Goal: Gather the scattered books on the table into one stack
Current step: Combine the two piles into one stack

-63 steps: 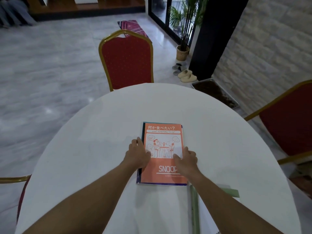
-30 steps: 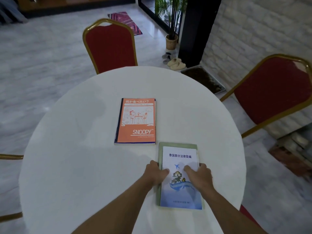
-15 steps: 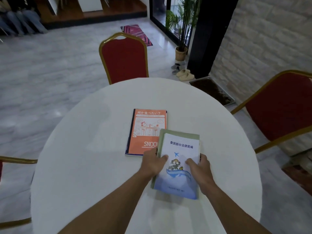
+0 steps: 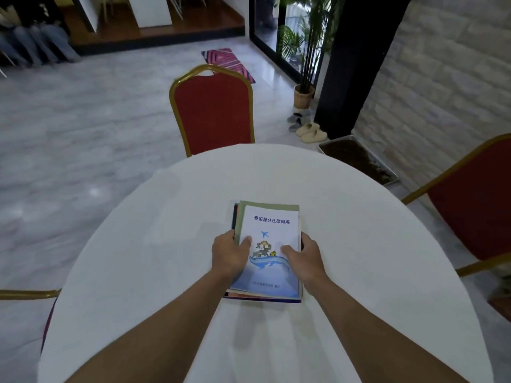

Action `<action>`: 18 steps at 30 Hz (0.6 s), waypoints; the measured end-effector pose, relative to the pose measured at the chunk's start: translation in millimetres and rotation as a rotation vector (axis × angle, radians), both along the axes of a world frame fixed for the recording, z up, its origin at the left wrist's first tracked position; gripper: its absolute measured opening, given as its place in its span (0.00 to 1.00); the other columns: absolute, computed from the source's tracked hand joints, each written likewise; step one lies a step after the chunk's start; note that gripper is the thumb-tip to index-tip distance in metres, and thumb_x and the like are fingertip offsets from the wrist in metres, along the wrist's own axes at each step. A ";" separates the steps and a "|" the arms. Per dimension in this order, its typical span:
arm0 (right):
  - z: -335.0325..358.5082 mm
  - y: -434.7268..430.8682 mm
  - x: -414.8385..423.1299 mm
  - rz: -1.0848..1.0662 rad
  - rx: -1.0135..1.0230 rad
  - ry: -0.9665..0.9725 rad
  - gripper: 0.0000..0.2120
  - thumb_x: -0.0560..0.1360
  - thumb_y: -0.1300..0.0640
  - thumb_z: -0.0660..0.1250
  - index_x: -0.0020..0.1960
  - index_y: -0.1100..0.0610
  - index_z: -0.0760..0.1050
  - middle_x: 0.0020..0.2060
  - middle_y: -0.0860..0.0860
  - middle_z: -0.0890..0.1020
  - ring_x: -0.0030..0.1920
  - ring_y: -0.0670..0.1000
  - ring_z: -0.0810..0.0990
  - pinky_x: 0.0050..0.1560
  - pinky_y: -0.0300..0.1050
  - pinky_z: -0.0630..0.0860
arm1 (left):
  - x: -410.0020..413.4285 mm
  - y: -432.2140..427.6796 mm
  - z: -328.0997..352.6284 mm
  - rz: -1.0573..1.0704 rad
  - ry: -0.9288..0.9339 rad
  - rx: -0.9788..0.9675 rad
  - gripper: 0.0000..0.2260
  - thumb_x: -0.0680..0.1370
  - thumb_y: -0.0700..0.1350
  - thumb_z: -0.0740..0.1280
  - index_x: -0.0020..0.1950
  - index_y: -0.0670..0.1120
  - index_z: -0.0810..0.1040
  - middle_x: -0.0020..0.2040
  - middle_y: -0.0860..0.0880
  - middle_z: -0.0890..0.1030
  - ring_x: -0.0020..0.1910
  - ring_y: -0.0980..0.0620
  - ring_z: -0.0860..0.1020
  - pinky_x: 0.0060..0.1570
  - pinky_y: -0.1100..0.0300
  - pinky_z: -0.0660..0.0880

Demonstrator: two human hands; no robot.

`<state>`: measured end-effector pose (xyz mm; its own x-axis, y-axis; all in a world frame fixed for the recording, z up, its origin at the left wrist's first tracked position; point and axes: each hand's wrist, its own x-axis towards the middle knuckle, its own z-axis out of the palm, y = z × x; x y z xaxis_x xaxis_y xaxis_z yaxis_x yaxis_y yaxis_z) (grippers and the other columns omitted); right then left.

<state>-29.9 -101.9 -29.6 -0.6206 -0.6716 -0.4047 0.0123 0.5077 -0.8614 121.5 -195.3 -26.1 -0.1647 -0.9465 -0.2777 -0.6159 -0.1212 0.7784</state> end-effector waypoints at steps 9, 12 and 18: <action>-19.5 -26.7 10.0 0.082 0.276 0.288 0.18 0.76 0.50 0.66 0.62 0.57 0.74 0.60 0.57 0.76 0.68 0.60 0.70 0.69 0.55 0.68 | 6.7 -11.4 -29.9 -0.157 -0.199 -0.113 0.17 0.80 0.55 0.62 0.59 0.44 0.77 0.56 0.42 0.78 0.54 0.48 0.74 0.49 0.59 0.72; -23.6 -20.5 9.2 0.114 0.310 0.409 0.16 0.74 0.45 0.67 0.58 0.53 0.75 0.53 0.52 0.72 0.66 0.56 0.68 0.67 0.53 0.65 | 15.2 -18.0 -35.1 -0.234 -0.285 -0.174 0.17 0.79 0.57 0.62 0.58 0.46 0.77 0.55 0.44 0.78 0.57 0.46 0.72 0.54 0.56 0.69; -40.7 1.8 9.9 0.083 -0.012 0.135 0.30 0.79 0.46 0.67 0.78 0.46 0.61 0.78 0.46 0.62 0.74 0.36 0.62 0.73 0.42 0.60 | 28.4 -12.0 -44.7 -0.224 0.324 0.111 0.19 0.84 0.55 0.55 0.74 0.55 0.65 0.71 0.56 0.71 0.72 0.54 0.68 0.73 0.49 0.64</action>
<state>-20.0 -100.1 -70.3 -0.6107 -0.7272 -0.3134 -0.1455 0.4921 -0.8583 149.9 -207.3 -70.8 -0.4593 -0.8442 -0.2762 -0.3616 -0.1063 0.9263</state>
